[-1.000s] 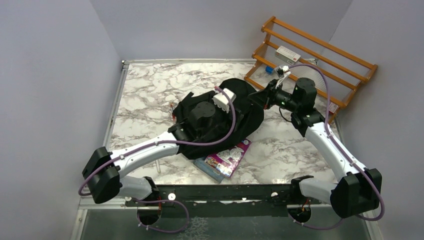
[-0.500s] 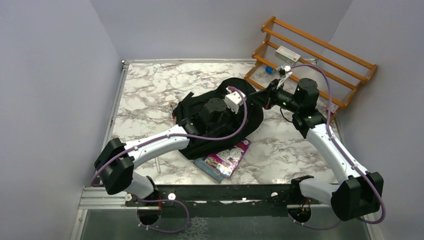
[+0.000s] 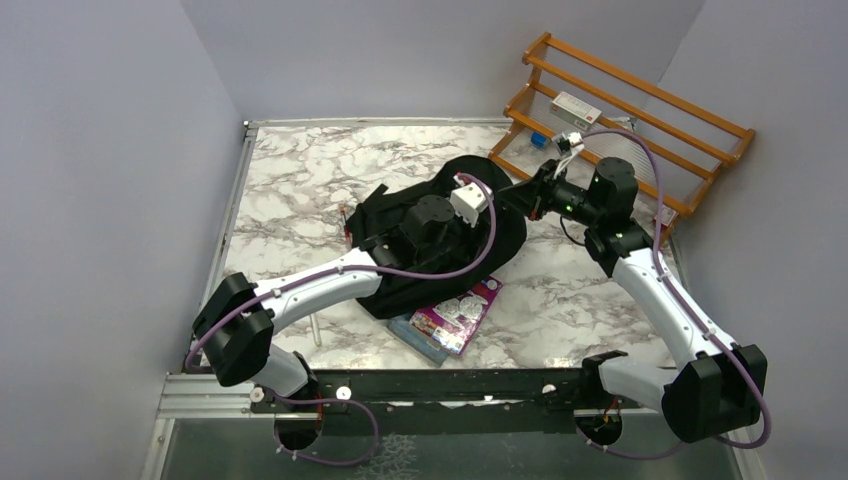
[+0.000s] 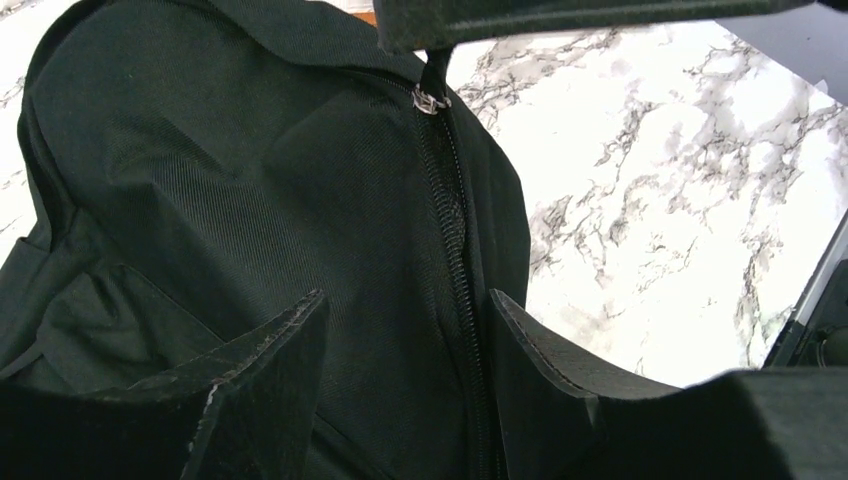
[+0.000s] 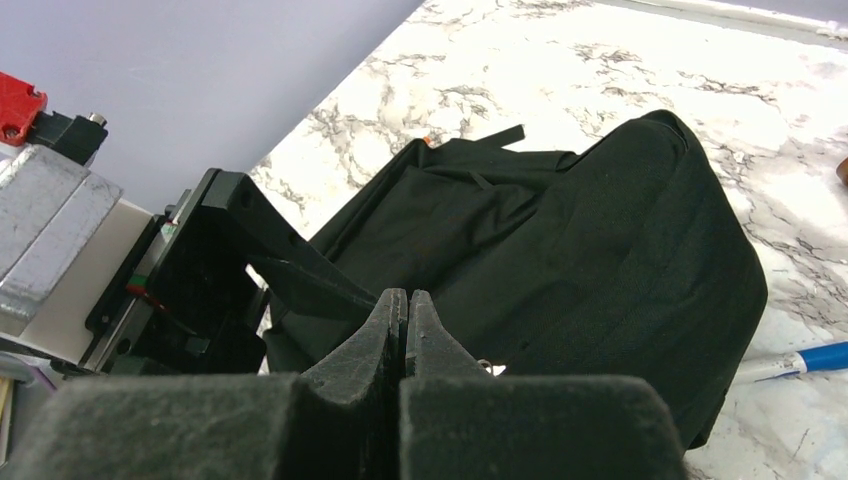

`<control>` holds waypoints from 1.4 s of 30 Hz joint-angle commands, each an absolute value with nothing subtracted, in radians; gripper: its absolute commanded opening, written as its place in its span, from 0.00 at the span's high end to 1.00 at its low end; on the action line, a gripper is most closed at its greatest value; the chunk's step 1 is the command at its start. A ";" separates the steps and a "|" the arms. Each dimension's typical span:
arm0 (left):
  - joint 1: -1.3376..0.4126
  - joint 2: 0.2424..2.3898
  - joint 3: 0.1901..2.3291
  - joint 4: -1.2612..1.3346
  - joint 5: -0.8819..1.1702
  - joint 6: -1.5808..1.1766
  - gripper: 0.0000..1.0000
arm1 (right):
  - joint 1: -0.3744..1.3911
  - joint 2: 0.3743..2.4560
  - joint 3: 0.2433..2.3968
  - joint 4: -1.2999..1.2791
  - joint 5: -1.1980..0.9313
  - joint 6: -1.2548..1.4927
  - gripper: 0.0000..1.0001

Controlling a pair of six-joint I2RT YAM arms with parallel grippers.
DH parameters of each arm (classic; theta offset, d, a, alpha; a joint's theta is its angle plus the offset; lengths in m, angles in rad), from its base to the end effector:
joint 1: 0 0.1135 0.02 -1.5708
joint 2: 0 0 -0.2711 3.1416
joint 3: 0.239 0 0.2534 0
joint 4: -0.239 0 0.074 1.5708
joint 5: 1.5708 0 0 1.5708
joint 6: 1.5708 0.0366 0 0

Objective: Pack the student bag
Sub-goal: Unzip the student bag at the center of the board.

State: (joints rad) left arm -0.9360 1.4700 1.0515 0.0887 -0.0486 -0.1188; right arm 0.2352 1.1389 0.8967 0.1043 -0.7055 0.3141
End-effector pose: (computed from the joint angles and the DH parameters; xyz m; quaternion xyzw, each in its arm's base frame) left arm 0.2070 -0.2781 0.3022 0.3102 0.7520 -0.2755 0.5122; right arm 0.2481 0.0839 0.3449 -0.1988 0.7161 0.4179 0.5225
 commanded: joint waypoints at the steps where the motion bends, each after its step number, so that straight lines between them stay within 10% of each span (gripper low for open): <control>1: -0.920 1.435 1.053 0.159 -0.002 -0.133 0.38 | 0.234 1.108 0.890 0.150 -0.748 0.330 0.99; 6: -0.898 1.404 1.034 0.202 -0.001 -0.157 0.23 | 0.233 1.106 0.886 0.150 -0.747 0.327 0.99; 35: -0.877 1.497 1.047 0.145 0.062 -0.153 0.39 | 0.233 1.107 0.883 0.146 -0.753 0.328 0.99; 42: -0.877 1.534 1.078 0.117 0.076 -0.129 0.28 | 0.233 1.108 0.882 0.151 -0.766 0.340 0.99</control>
State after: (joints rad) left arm -0.8772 1.5116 1.0401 0.1390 0.0673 -0.1520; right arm 0.2352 1.1316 0.8814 0.1040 -0.7204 0.3187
